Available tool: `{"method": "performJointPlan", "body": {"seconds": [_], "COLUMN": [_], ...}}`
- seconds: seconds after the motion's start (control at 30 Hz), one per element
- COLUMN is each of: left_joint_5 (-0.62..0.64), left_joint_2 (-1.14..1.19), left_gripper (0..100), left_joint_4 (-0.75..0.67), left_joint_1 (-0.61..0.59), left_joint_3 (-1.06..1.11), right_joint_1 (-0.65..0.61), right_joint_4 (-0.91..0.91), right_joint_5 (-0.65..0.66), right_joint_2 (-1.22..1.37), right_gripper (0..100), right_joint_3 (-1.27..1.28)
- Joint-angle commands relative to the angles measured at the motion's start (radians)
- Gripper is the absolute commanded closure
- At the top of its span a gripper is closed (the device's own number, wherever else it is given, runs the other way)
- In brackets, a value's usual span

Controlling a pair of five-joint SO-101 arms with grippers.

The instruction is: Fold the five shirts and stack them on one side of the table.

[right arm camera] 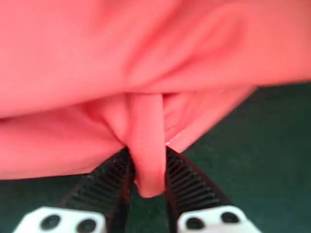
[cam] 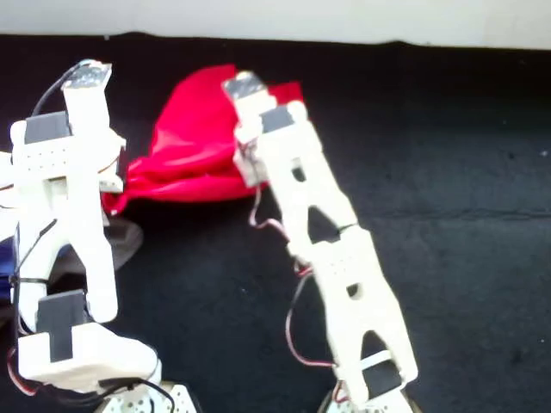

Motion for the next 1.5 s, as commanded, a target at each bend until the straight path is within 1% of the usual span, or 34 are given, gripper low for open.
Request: {"method": "performJointPlan", "body": {"seconds": [0.0,0.07,0.17,0.27,0.4,0.5,0.7,0.8,0.87,0.93,1.03,1.2,1.3,1.37,1.47], "left_joint_5": [-0.003,-0.002,-0.002,-0.002,-0.002,-0.002,0.0,0.0,0.0,0.0,0.0,0.0,0.0,0.0,0.0], "left_joint_2": [-0.038,-0.038,-0.041,-0.041,-0.047,-0.047,-0.048,-0.044,-0.036,-0.022,0.022,0.084,0.093,0.093,0.093], "left_gripper": [99,99,99,99,99,99,99,99,96,88,78,78,78,78,78], "left_joint_4": [-0.011,-0.014,-0.037,-0.041,-0.037,-0.035,-0.029,0.021,0.074,0.1,0.101,0.1,0.109,0.127,0.206], "left_joint_1": [0.067,0.116,0.213,0.298,0.41,0.496,0.608,0.644,0.657,0.651,0.572,0.346,0.232,0.18,0.143], "left_joint_3": [-0.004,-0.015,-0.03,-0.093,-0.237,-0.361,-0.556,-0.605,-0.601,-0.533,-0.433,-0.397,-0.395,-0.39,-0.39], "right_joint_1": [0.111,0.17,0.282,0.378,0.478,0.521,0.522,0.509,0.499,0.466,0.409,0.255,0.12,0.018,-0.128], "right_joint_4": [0.104,0.173,0.176,0.176,0.176,0.174,0.171,0.171,0.171,0.171,0.171,0.171,0.17,0.166,0.116], "right_joint_5": [0.002,0.044,0.066,0.068,0.069,0.072,0.181,0.215,0.218,0.222,0.219,0.218,0.218,0.218,0.218], "right_joint_2": [-0.012,-0.012,-0.021,-0.122,-0.369,-0.591,-0.992,-1.136,-1.211,-1.268,-1.322,-1.359,-1.356,-1.354,-1.353], "right_gripper": [99.2,99.2,99.2,99.2,99.2,99.2,99.2,99.2,99.2,99.2,99.2,99.2,99.2,99.2,99.2], "right_joint_3": [-0.236,-0.381,-0.552,-0.582,-0.464,-0.315,-0.016,0.085,0.142,0.205,0.32,0.529,0.665,0.762,0.938]}}
